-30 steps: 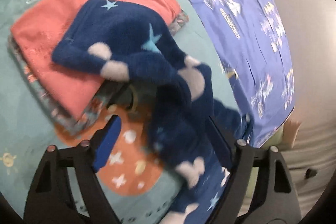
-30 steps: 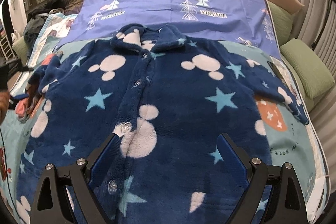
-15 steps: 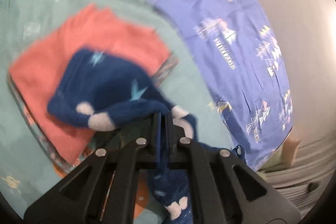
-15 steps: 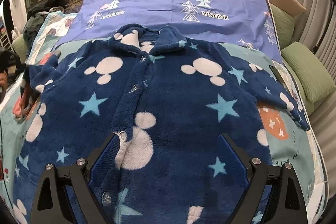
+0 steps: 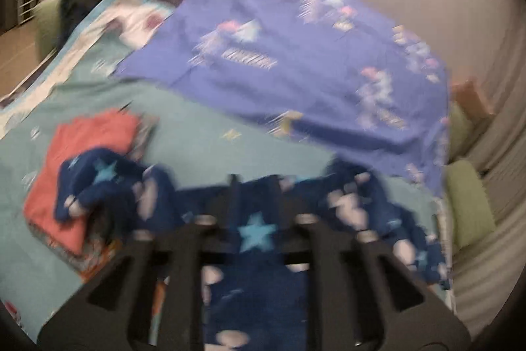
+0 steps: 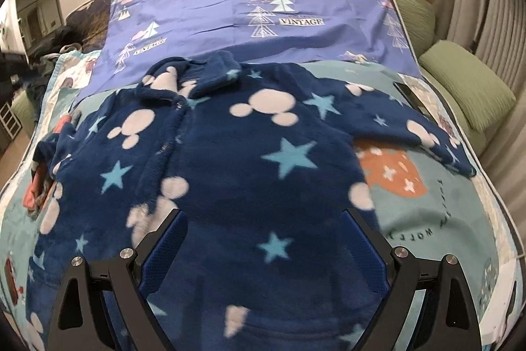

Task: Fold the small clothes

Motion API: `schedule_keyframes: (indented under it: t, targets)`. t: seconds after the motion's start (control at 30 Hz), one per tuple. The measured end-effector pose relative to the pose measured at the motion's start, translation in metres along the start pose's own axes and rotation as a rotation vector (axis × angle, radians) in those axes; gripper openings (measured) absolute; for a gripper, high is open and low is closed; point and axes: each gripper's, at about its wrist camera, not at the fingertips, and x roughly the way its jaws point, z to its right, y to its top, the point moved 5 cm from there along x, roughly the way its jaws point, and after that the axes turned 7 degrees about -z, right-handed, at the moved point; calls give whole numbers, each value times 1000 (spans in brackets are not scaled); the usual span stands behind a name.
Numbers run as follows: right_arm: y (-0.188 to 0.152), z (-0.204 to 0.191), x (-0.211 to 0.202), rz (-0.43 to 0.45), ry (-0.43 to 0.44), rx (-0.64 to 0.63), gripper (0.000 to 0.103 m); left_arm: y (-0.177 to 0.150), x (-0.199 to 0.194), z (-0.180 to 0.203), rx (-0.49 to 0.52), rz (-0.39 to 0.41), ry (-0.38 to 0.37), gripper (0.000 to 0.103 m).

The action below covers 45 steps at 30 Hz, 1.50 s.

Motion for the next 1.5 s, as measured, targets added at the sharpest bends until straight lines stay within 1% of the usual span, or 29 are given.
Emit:
schedule_keyframes:
  t: [0.03, 0.07, 0.1, 0.13, 0.17, 0.23, 0.3, 0.37, 0.43, 0.57, 0.63, 0.67, 0.7, 0.73, 0.8, 0.87, 0.9, 1.0, 1.03, 1.07, 1.1, 1.13, 1.2, 1.23, 1.33, 1.37, 1.4, 1.43, 1.5]
  targets:
    - [-2, 3, 1, -3, -2, 0, 95, -6, 7, -22, -44, -16, 37, 47]
    - [-4, 7, 1, -7, -3, -1, 95, -9, 14, -39, -82, -29, 52, 50]
    - [-6, 10, 3, -14, -1, -1, 95, -12, 21, -67, -145, -53, 58, 51]
    - [-7, 12, 4, -18, 1, 0, 95, -18, 25, -82, -184, -71, 59, 53]
    - [-6, 13, 7, -24, 8, 3, 95, -25, 31, -104, -245, -100, 60, 56]
    - [-4, 14, 11, -38, 32, 14, 95, -34, 44, -141, -364, -148, 59, 56]
    - [-1, 12, 15, -49, 54, 27, 95, -41, 57, -171, -471, -175, 33, 56]
    - [2, 9, 17, -51, 69, 33, 95, -49, 66, -181, -540, -186, -2, 56]
    - [5, 4, 19, -54, 84, 32, 95, -47, 77, -193, -620, -187, -46, 56]
    - [18, -4, 25, -43, 141, 24, 95, -35, 83, -201, -719, -137, -88, 56]
    - [27, -6, 30, -53, 163, 33, 95, -33, 87, -206, -773, -137, -109, 43]
    - [32, -7, 32, -55, 172, 39, 95, -34, 89, -208, -784, -142, -127, 24]
    - [37, -9, 33, -56, 180, 40, 95, -31, 91, -208, -782, -148, -142, 13]
    - [40, -11, 33, -58, 181, 39, 95, -28, 91, -207, -765, -151, -138, 12]
    - [48, -19, 33, -49, 182, 22, 95, -22, 85, -205, -725, -124, -101, 9]
    - [54, -27, 31, -30, 192, -4, 95, -13, 71, -193, -653, -76, -80, 9]
    - [59, -32, 29, -14, 200, -20, 95, -6, 63, -181, -601, -49, -77, 9]
    - [76, -40, 25, 24, 249, -49, 95, 12, 35, -124, -372, 34, -56, 9]
    - [82, -41, 26, 26, 263, -45, 95, 16, 24, -94, -266, 66, -55, 9]
    - [86, -42, 26, 24, 275, -39, 95, 17, 17, -71, -195, 86, -56, 9]
    - [92, -41, 27, 19, 291, -27, 95, 15, 8, -37, -90, 111, -58, 9]
    - [96, -40, 29, 14, 299, -14, 95, 12, 4, -11, -10, 126, -57, 9]
    - [100, -36, 29, 16, 305, 2, 95, -6, -1, 44, 160, 149, -62, 9]
    - [101, -33, 30, 17, 300, 9, 95, -13, -1, 61, 217, 153, -68, 9]
    - [96, -16, 33, 9, 289, 55, 95, -64, 11, 134, 465, 127, -89, 9]
    - [95, -9, 35, 0, 290, 73, 95, -79, 17, 147, 520, 113, -95, 9]
    - [92, 2, 39, -20, 292, 109, 94, -100, 26, 166, 595, 93, -99, 9]
    - [89, 9, 43, -35, 293, 136, 94, -119, 35, 180, 662, 74, -93, 10]
    - [85, 23, 49, -64, 293, 178, 92, -149, 48, 198, 762, 30, -74, 10]
